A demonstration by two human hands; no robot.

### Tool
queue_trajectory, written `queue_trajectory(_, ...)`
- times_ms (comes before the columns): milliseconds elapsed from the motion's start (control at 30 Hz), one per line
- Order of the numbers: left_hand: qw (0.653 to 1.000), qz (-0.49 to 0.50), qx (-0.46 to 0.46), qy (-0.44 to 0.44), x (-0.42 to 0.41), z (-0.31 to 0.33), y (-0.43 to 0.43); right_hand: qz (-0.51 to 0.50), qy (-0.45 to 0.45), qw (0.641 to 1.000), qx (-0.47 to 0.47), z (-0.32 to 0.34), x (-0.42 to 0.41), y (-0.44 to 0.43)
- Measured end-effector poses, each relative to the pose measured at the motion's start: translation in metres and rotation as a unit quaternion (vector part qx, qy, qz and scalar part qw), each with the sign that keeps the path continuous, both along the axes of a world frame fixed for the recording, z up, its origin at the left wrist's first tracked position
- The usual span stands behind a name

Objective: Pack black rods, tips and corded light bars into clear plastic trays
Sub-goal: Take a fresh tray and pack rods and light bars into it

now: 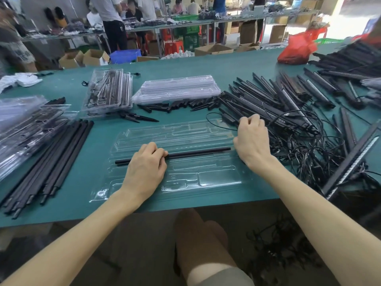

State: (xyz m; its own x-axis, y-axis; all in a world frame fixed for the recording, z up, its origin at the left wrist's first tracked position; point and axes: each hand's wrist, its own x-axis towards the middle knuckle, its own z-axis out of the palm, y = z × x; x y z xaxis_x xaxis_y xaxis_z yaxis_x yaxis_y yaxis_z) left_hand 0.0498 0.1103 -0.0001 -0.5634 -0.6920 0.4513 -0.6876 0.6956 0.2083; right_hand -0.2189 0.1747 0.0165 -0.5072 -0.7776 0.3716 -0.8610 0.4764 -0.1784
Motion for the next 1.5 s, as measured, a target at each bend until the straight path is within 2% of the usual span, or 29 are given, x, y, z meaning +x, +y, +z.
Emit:
queue_trajectory(167,1.0,0.004,0.003,0.0,-0.001,0.0,0.0,-0.064,0.001,0.997,0.046,-0.009,-0.019,-0.003)
queue_trajectory(333,1.0,0.005,0.009,0.002,0.0,0.0,0.0,-0.096,0.013,0.994,0.047,-0.006,-0.027,-0.005)
queue_trajectory(800,1.0,0.008,0.015,-0.004,0.0,-0.001,0.001,-0.093,0.018,0.988,0.12,0.005,-0.038,0.0)
queue_trajectory(967,1.0,0.009,0.017,-0.001,0.0,-0.001,0.001,-0.082,0.034,0.991,0.102,-0.001,-0.034,0.007)
queue_trajectory(1133,1.0,0.011,0.017,-0.003,0.0,-0.001,0.001,-0.037,0.002,0.997,0.065,0.005,-0.032,0.012)
queue_trajectory(1267,1.0,0.013,0.02,-0.004,0.0,0.0,0.001,-0.026,0.009,1.0,0.009,0.019,-0.027,0.012)
queue_trajectory(1400,1.0,0.015,0.018,-0.005,0.0,-0.001,0.001,0.014,-0.098,0.989,-0.113,0.042,-0.016,0.01)
queue_trajectory(1500,1.0,0.014,0.018,-0.003,0.0,-0.001,0.002,0.078,-0.264,0.944,-0.184,0.065,-0.003,0.007)
